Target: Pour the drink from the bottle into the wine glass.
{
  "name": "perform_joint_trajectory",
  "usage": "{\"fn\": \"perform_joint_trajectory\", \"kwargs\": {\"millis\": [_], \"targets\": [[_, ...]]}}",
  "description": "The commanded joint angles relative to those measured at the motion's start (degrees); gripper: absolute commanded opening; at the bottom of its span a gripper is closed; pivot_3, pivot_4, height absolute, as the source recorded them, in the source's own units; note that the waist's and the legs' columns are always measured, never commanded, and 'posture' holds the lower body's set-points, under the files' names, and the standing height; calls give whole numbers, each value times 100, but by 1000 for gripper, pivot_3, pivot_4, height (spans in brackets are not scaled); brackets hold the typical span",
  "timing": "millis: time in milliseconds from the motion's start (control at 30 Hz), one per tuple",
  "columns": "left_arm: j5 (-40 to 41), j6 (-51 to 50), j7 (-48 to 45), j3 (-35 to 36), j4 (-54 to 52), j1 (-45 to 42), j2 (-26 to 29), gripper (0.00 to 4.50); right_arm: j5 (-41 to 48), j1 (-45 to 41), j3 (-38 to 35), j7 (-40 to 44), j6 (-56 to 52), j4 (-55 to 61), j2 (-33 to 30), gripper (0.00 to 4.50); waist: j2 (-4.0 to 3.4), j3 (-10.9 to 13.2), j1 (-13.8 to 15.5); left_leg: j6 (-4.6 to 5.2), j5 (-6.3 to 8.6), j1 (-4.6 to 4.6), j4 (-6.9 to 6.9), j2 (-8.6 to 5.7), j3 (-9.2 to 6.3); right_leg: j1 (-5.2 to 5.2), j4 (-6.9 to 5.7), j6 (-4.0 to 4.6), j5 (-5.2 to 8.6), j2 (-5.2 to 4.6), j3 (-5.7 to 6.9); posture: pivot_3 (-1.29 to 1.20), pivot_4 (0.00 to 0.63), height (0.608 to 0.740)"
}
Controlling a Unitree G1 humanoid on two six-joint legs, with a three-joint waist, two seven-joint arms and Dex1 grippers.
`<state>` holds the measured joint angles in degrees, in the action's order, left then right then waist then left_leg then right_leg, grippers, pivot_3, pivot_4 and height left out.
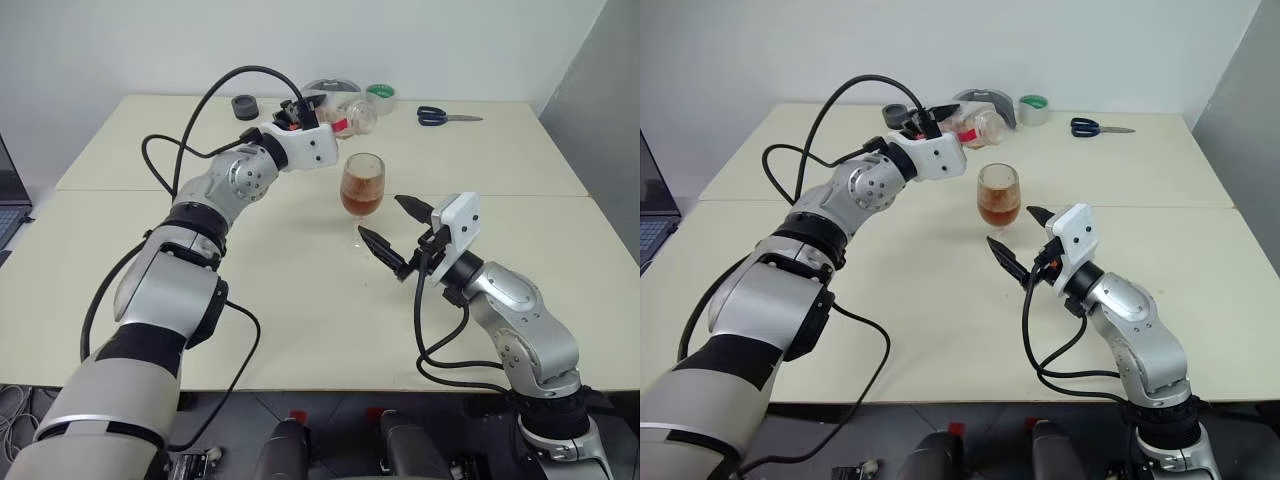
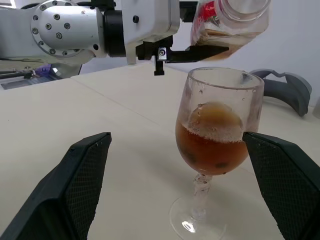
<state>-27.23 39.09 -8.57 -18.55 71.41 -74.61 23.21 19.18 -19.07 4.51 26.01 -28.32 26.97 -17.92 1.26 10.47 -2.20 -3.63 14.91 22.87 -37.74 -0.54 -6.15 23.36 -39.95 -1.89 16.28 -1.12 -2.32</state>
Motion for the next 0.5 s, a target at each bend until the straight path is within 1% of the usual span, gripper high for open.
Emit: {"fn": "perform_joint_trajectory", "kwargs": {"millis": [33, 167, 233, 367, 500], "targets": [[797, -264, -479, 618, -403, 17, -44, 1678, 43, -109, -88, 19, 117, 335, -53, 4500, 0, 0, -16, 0, 0, 1, -1, 0, -1, 0, 0, 0, 0, 0, 0, 0, 150, 740], [1712, -1042, -1048, 1362, -736, 289, -12, 1678, 182, -149, -38, 178, -70, 486, -179, 4500, 0, 0, -86, 1, 1, 1, -4, 2, -4, 0, -2, 0, 0, 1, 2, 0, 150, 740], [2105, -1521, -1304, 1693, -1073, 579, 52, 1678, 287, -188, 33, 298, -229, 589, -281, 4500, -1, 0, -127, 13, 7, -2, -4, 3, -4, 0, -5, 0, 0, 1, 1, 0, 150, 740], [2753, -2510, -1851, 2178, -2110, 1515, 331, 1678, 441, -446, 177, 274, -967, 667, -442, 4500, -2, -1, -231, 16, 9, -7, -4, 10, -5, 0, -12, 1, 0, 6, -2, 0, 150, 740], [3286, -3766, -2105, 2570, -3260, 2422, 532, 1677, 567, -672, 294, 448, -1232, 700, -580, 4500, -2, -1, -254, 16, 9, -4, -8, 10, -16, 0, -14, 1, 0, 5, 2, 0, 150, 740]]}}
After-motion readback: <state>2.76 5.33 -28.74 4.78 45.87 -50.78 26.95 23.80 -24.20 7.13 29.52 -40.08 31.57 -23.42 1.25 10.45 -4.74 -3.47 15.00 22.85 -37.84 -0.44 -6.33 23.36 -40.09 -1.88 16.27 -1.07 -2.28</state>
